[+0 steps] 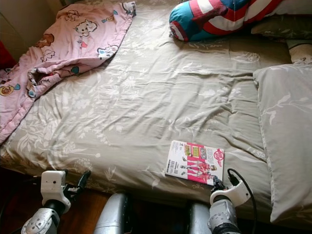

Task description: Clean up the room

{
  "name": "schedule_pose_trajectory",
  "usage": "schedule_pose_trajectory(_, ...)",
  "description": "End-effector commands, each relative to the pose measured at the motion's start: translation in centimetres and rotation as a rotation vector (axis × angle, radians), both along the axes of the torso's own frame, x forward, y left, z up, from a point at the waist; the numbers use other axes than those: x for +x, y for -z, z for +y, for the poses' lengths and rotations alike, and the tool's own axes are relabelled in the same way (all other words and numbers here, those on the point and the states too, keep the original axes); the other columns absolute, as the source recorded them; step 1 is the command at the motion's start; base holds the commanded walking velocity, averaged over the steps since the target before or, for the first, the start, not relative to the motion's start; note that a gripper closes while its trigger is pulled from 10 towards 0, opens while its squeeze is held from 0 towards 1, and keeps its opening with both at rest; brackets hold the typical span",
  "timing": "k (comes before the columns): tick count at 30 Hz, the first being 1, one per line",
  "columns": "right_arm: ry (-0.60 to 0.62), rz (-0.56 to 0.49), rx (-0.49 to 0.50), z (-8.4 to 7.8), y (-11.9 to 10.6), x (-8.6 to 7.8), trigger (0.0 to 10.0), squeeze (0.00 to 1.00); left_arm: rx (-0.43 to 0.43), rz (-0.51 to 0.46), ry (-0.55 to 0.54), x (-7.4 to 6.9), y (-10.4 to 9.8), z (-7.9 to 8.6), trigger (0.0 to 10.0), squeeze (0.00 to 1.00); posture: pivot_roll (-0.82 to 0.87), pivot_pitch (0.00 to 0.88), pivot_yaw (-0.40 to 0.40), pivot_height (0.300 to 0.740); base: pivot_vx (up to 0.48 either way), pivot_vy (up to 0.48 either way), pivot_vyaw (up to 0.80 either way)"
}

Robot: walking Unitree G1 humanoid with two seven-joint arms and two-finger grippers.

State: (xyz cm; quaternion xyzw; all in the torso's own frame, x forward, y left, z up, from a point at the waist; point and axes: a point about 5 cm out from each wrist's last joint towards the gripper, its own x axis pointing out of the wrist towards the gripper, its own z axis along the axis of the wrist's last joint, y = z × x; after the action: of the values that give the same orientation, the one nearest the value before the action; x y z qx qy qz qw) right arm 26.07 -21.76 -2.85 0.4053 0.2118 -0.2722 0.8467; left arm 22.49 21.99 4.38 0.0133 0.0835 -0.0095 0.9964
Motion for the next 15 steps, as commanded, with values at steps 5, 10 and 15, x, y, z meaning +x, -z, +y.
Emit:
schedule_pose_trajectory(5, -0.07, -0.008, -0.041, 0.0, -0.1, 0.2, 10.0, 0.0, 0.039, 0.034, -0.01, -0.5, 0.5, 0.6, 10.0, 0.0, 0.09, 0.238, 0.14, 0.627, 0.0, 0.0, 0.0)
schedule_pose_trajectory(10, -0.126, -0.047, -0.063, 0.3, -0.7, 0.9, 10.0, 0.0, 0.042, 0.036, -0.012, -0.4, 0.5, 0.6, 10.0, 0.0, 0.09, 0.236, 0.141, 0.627, 0.0, 0.0, 0.0)
schedule_pose_trajectory(15, -0.158, -0.06, -0.072, 0.6, -1.0, 1.2, 10.0, 0.0, 0.042, 0.037, -0.011, -0.4, 0.5, 0.6, 10.0, 0.0, 0.09, 0.235, 0.139, 0.627, 0.0, 0.0, 0.0)
